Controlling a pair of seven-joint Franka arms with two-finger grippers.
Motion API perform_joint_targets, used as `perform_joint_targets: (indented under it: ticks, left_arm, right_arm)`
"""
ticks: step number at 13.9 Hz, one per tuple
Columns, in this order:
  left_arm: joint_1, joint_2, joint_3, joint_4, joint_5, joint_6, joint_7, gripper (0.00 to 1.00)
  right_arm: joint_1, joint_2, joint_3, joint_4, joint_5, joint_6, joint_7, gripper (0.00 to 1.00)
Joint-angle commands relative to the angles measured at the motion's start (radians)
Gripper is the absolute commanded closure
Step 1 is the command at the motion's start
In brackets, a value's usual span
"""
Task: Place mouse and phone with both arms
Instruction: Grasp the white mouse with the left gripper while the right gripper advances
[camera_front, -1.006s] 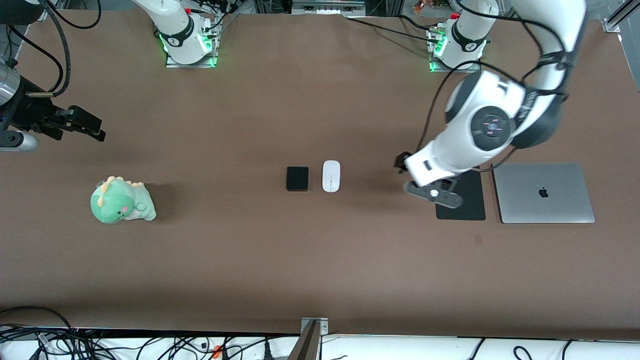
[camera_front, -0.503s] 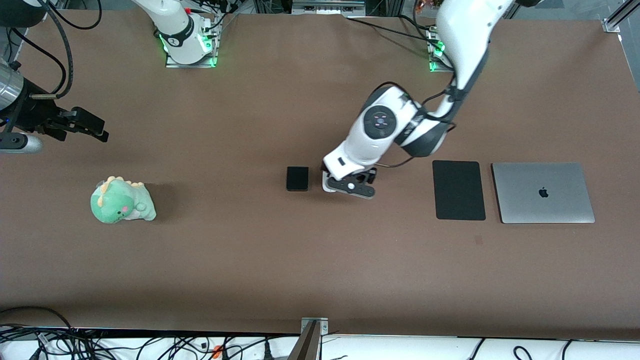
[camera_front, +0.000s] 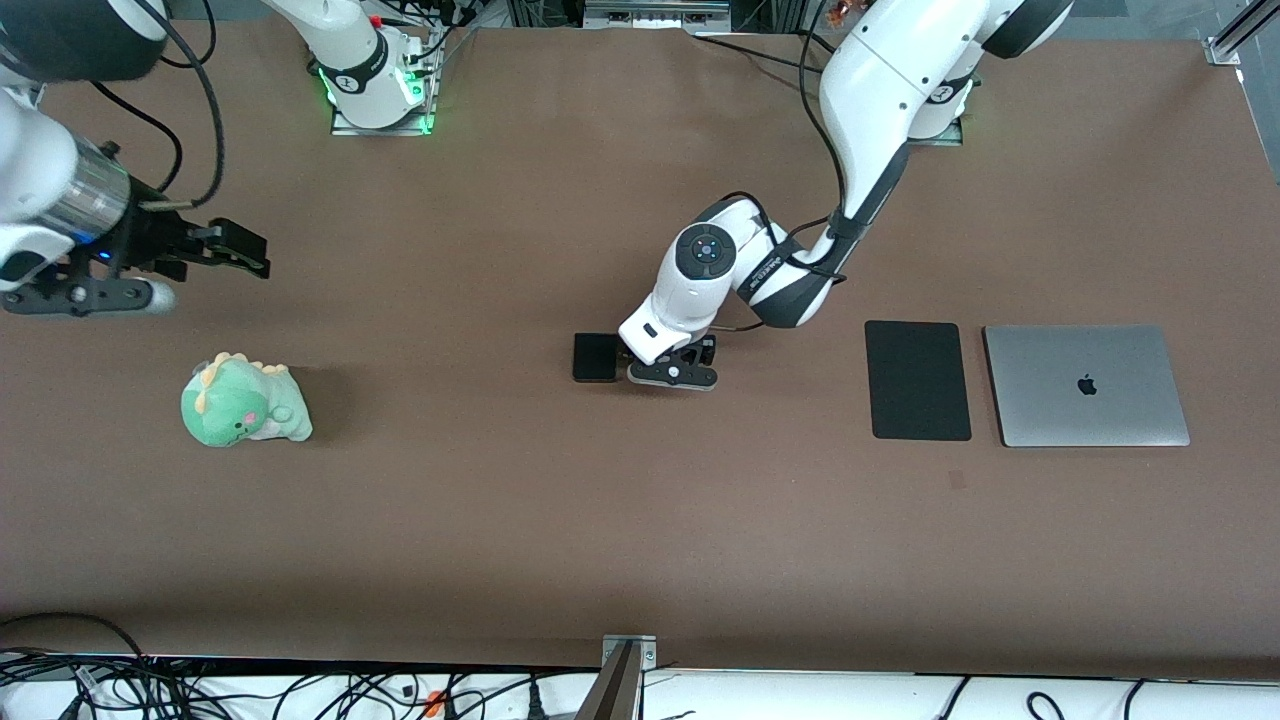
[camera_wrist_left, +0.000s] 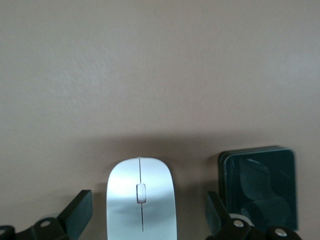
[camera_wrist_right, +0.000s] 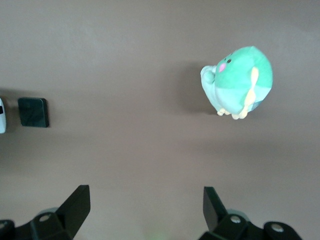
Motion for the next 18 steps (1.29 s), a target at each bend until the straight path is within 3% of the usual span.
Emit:
perform_joint_targets:
  ticks: [1,6,8,9,10,11,12,14,16,18]
  left_arm:
    - [-0.021,0.012,0.016,-0.007,0.061,0.015,-0.072,0.0]
    - [-0.023,0.015,0.016,-0.027,0.066,0.013,-0.098,0.0]
    - [-0.023,0.014,0.014,-0.027,0.066,0.008,-0.098,0.47]
    - [-0.023,0.011,0.014,-0.027,0.066,0.004,-0.098,0.64]
    - [-0.021,0.005,0.013,-0.025,0.066,-0.001,-0.097,0.76]
    - [-0.017,-0.007,0.013,-0.024,0.066,-0.01,-0.095,0.81]
    - [-0.011,-0.029,0.013,-0.018,0.066,-0.051,-0.09,0.82]
    - [0.011,-0.113,0.011,-0.01,0.064,-0.262,-0.084,0.82]
    - [0.069,-0.197,0.011,-0.005,0.064,-0.475,-0.068,0.83]
    - [0.158,-0.244,0.011,0.002,0.054,-0.597,0.018,0.83]
  right_arm:
    - [0.002,0.013,0.002,0.008,-0.014,-0.039,-0.005,0.0]
    - [0.007,0.013,0.002,0.007,-0.015,-0.066,-0.008,0.0]
    - [0.007,0.019,0.002,0.007,-0.015,-0.066,-0.005,0.0]
    - [0.007,0.024,0.002,0.007,-0.015,-0.066,0.007,0.0]
    - [0.007,0.03,0.002,0.007,-0.012,-0.065,0.012,0.0]
    - [0.01,0.038,0.002,0.007,-0.008,-0.057,0.015,0.0]
    - [0.018,0.041,0.002,0.007,-0.003,-0.051,0.018,0.0]
    - [0.03,0.054,0.002,-0.005,-0.001,-0.015,0.057,0.0]
    - [0.038,0.059,0.002,-0.026,-0.001,0.035,0.057,0.0]
    - [0.065,0.074,0.002,-0.025,-0.001,0.059,0.066,0.0]
